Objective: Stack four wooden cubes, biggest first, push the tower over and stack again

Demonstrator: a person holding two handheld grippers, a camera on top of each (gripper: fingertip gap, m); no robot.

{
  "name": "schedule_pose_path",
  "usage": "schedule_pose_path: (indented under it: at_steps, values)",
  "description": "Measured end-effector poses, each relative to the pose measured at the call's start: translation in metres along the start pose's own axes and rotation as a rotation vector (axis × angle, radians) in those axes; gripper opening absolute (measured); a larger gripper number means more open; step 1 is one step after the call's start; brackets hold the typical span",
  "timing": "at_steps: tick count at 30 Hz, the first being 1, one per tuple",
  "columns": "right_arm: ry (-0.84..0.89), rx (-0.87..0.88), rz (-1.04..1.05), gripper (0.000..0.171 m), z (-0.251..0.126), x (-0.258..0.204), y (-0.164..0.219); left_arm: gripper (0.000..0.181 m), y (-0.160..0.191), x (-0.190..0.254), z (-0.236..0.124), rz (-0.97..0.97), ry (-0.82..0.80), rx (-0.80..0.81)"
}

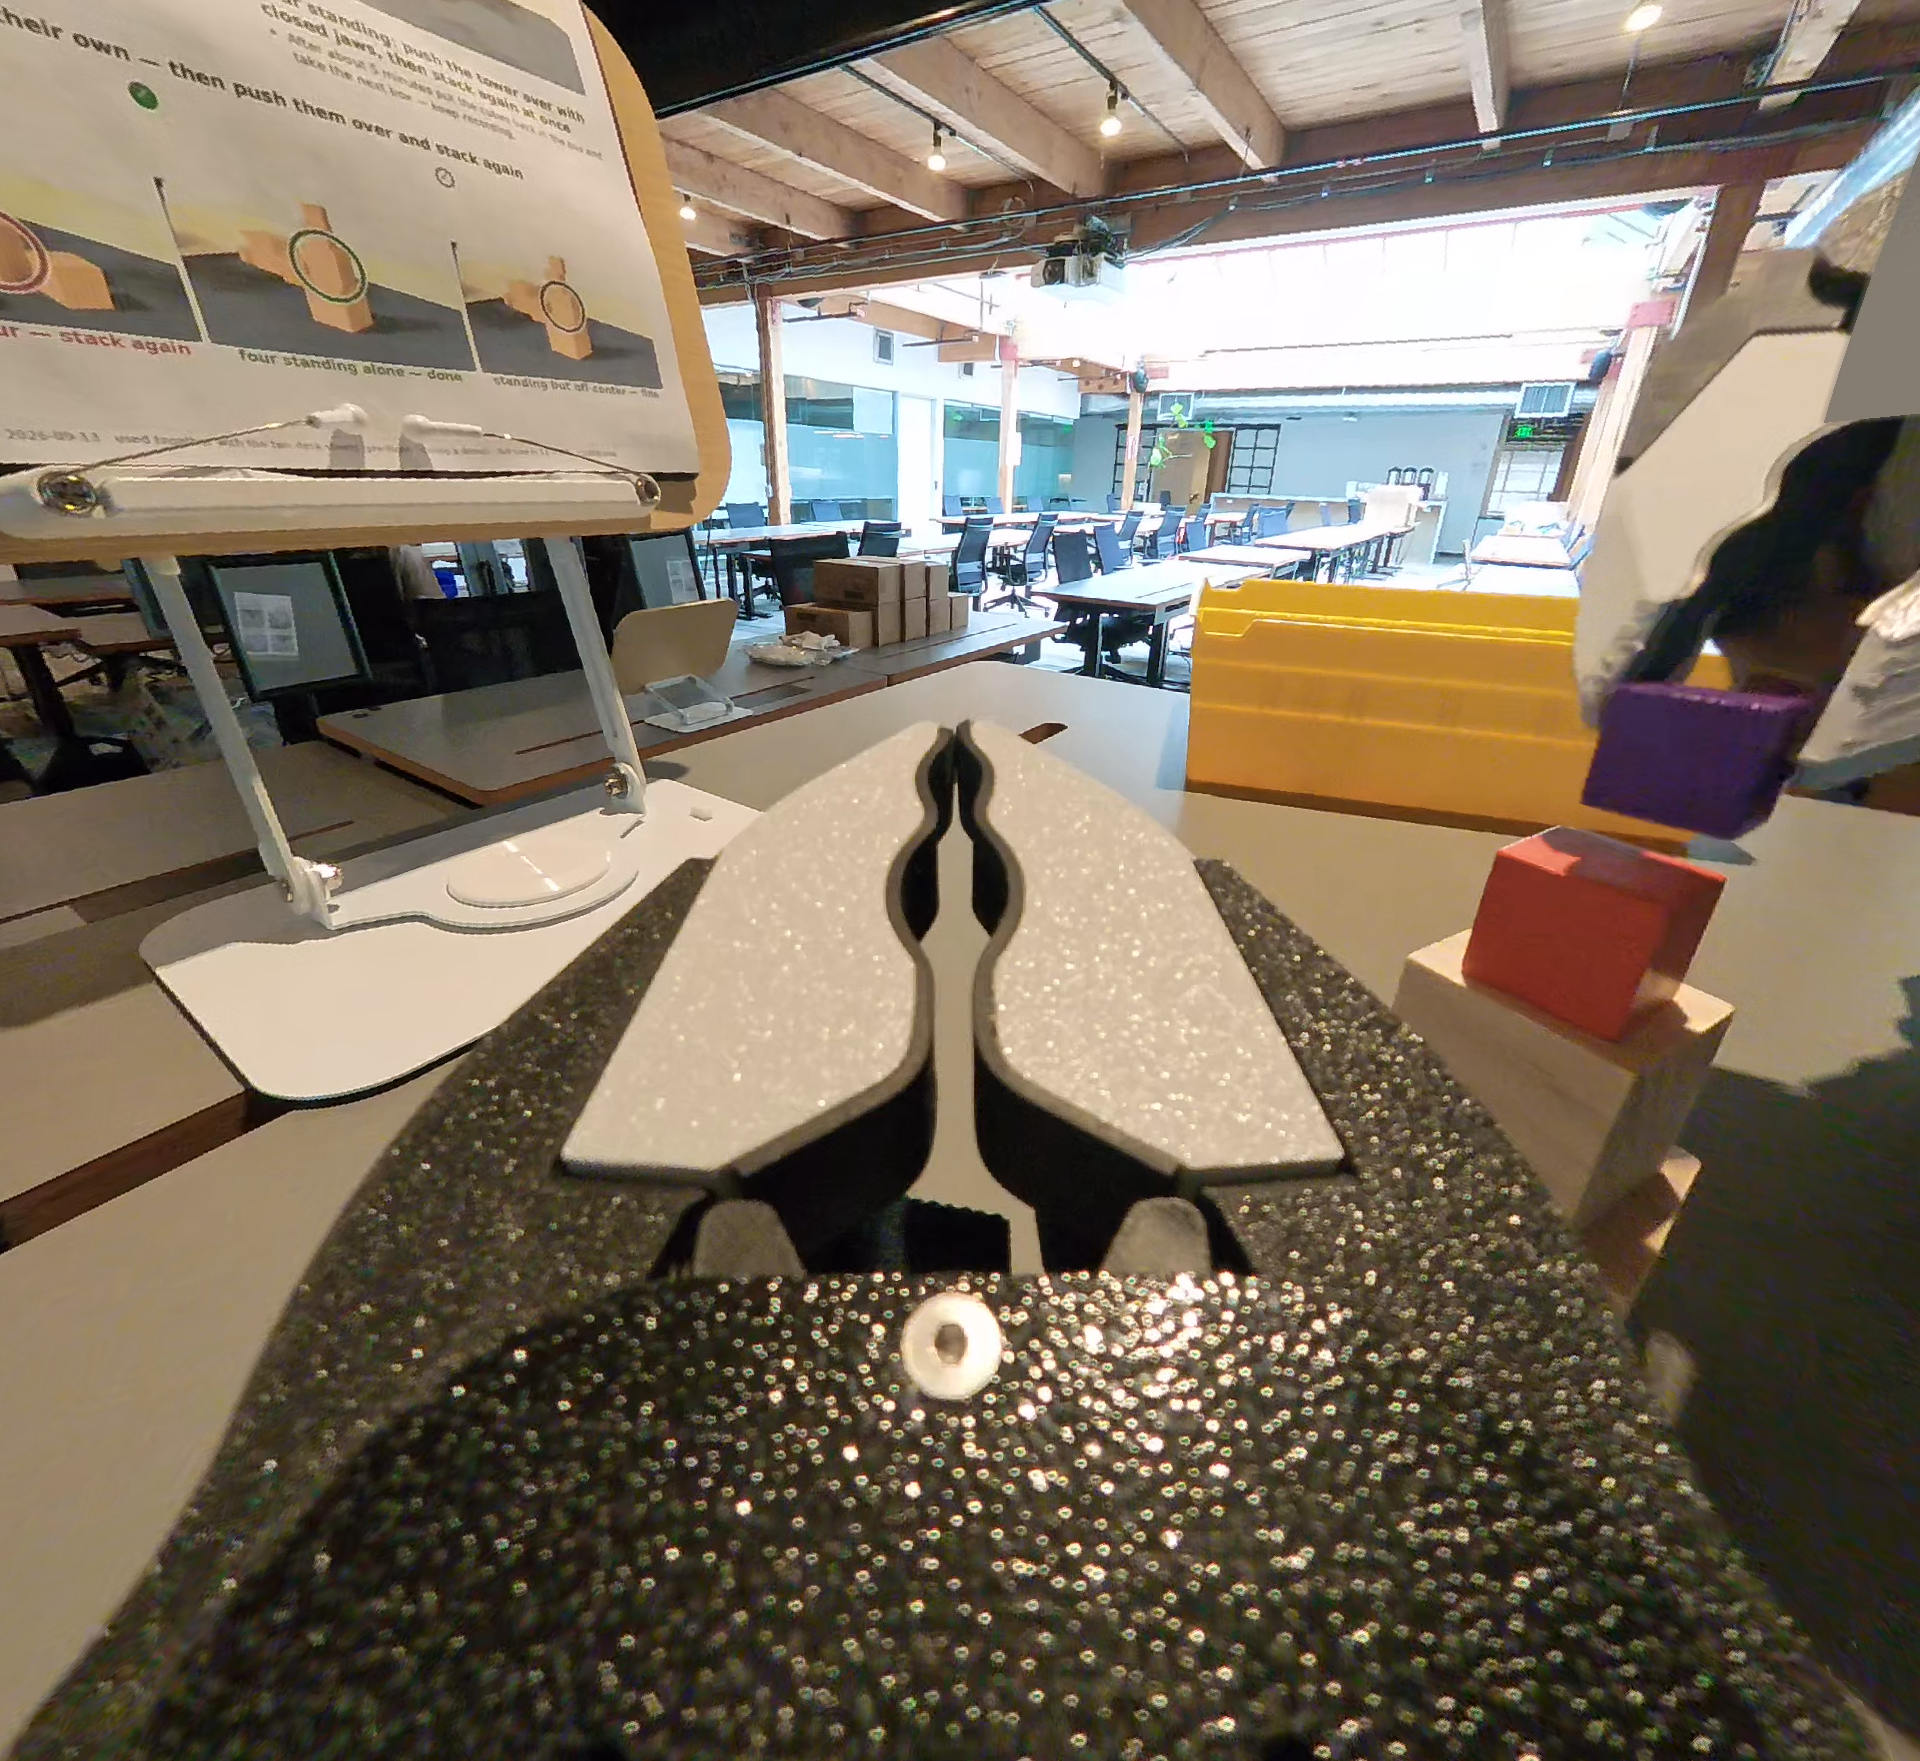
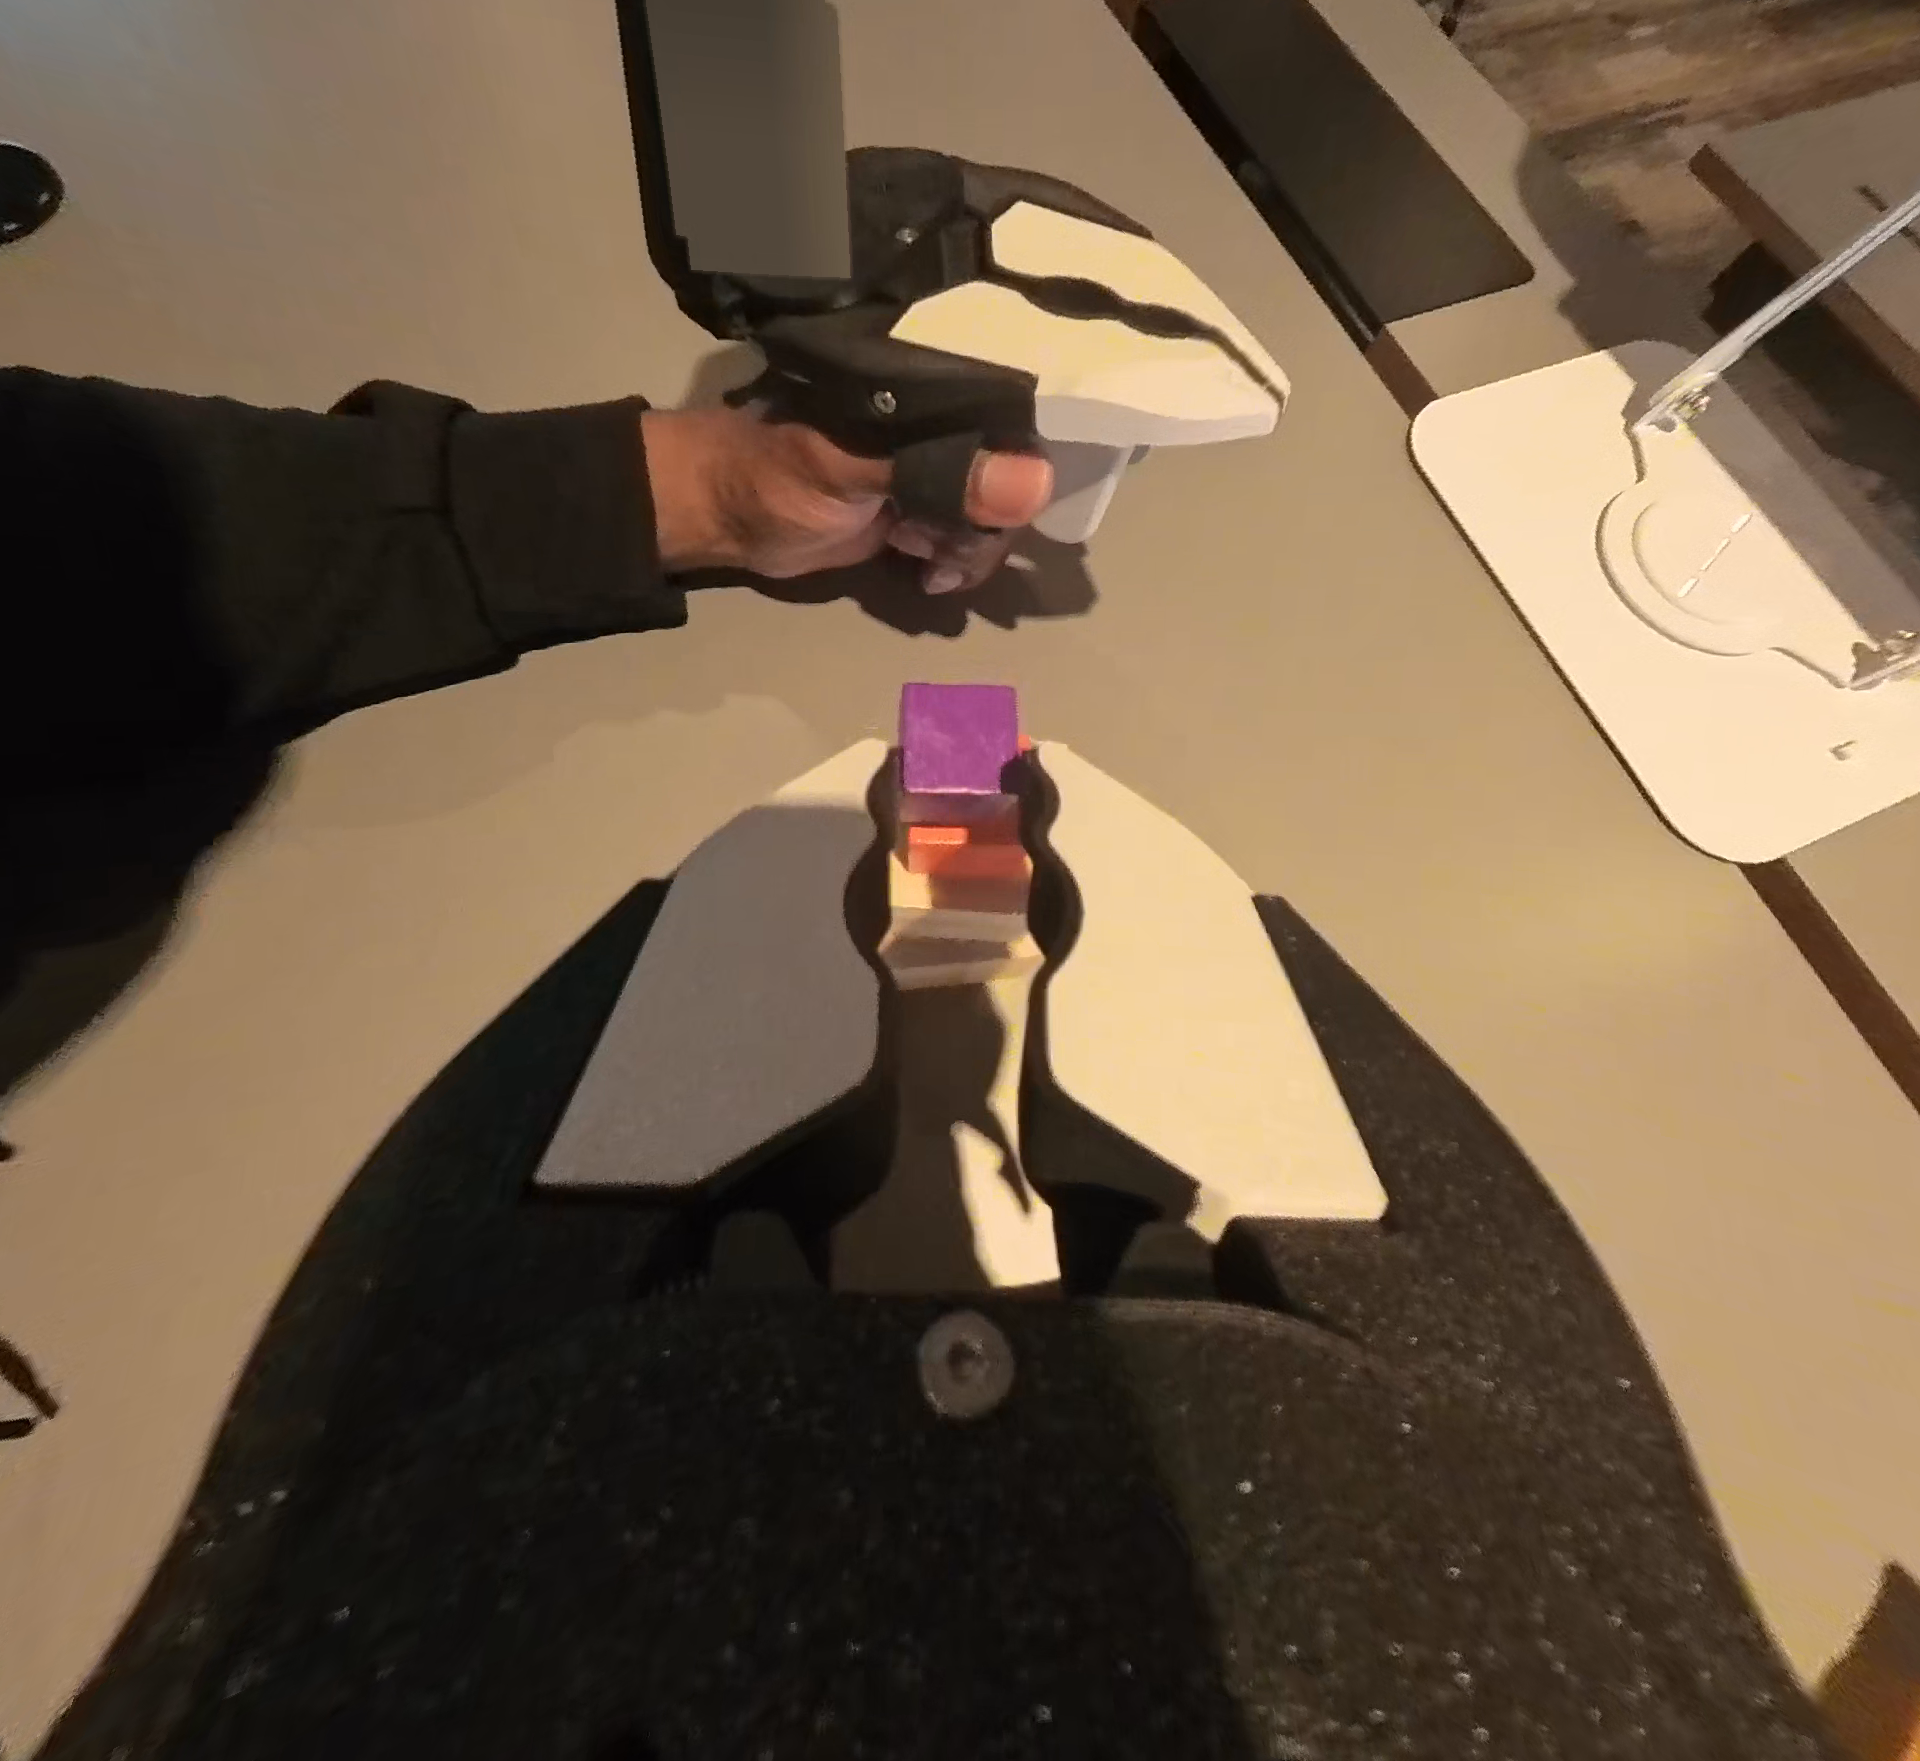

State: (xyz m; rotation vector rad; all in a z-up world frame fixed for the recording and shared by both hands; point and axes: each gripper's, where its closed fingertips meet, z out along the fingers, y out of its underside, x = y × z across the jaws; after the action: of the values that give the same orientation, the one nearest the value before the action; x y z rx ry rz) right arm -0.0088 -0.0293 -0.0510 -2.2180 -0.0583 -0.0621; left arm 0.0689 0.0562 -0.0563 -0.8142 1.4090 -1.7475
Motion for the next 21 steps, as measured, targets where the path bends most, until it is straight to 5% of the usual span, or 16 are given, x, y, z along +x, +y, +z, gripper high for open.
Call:
schedule_pose_path:
  at_steps: [15,21]
  values:
    - [0.046,-0.045,-0.031,0.022,0.008,0.0039,0.0085,0.0,0.001,-0.0002,0.0006,0.004,0.0,-0.005]
    - [0.022,-0.057,-0.03,0.039,0.0105,-0.0001,0.0102,0.0,0.0011,-0.0003,0.0008,0.005,0.0,-0.006]
